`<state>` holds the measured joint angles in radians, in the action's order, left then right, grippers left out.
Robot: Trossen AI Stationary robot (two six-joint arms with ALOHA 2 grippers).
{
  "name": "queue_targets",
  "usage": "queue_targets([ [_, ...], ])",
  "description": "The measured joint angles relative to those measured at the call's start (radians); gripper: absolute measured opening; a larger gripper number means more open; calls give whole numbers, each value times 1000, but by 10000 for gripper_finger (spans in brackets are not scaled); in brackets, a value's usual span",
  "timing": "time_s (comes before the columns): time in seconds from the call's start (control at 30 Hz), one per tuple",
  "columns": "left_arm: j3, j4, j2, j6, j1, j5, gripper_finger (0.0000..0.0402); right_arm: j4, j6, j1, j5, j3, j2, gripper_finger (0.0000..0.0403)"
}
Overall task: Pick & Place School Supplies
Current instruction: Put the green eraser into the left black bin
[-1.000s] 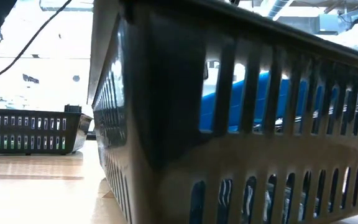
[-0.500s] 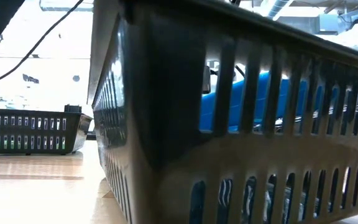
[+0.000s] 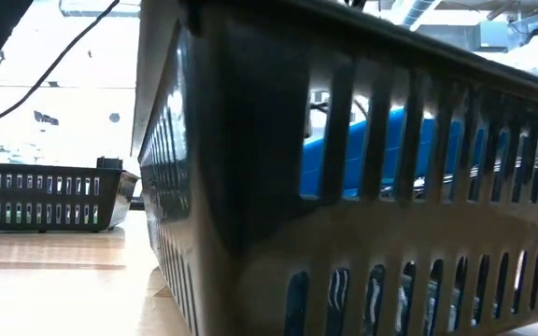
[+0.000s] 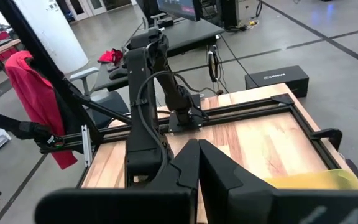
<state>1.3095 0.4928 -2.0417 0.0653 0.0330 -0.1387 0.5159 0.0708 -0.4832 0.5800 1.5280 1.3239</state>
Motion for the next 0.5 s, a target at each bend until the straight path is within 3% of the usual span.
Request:
queue_targets([
  [0.13, -5, 111, 49, -37, -32, 11, 27, 0, -1, -12, 3, 0, 0, 0],
  [0.2, -6, 134, 86, -40, -36, 29, 2, 0, -13, -13, 15, 0, 0, 0],
  [0.5, -2, 145, 254, -131, -32, 87, 4, -6, -52, -39, 53, -1, 8, 0],
])
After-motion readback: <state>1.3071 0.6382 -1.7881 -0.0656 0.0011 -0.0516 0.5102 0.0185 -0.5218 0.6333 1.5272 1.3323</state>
